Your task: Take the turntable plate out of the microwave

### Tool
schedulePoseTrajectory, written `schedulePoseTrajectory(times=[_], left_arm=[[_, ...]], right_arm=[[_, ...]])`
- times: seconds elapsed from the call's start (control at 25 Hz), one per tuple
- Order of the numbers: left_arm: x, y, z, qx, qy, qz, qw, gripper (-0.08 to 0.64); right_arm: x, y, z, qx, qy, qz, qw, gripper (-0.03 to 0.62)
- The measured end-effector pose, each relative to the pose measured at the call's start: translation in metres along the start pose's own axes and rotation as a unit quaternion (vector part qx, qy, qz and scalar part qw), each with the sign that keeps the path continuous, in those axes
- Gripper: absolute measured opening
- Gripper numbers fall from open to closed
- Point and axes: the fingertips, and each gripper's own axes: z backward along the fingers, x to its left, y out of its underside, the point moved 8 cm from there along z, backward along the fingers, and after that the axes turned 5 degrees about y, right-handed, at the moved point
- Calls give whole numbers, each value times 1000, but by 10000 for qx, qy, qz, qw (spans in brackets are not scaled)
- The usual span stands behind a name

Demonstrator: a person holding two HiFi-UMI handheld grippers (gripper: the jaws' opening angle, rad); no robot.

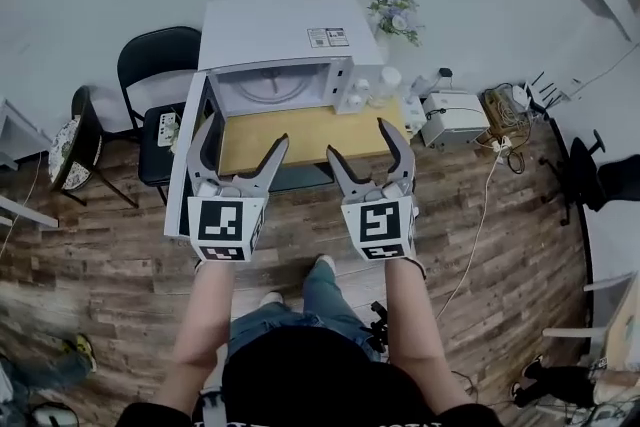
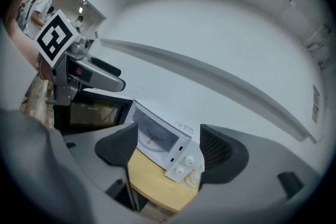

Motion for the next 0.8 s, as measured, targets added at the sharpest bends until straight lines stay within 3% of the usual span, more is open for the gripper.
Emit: schedulePoseTrajectory(times=[0.2,0.48,0.8], left_arm=[[7,16,-39,260,-567,127,9980,439],[13,48,-73,700,-1183,315,9900,439],[15,86,-94,1176,-1423,608,9809,439]], right_arm=[[-30,17,-54,-150,-563,6,9983,360],[-43,49,-107,-164,-1411,-345,9893,360],[-33,78,-144,38,-2030,-767,9762,360]])
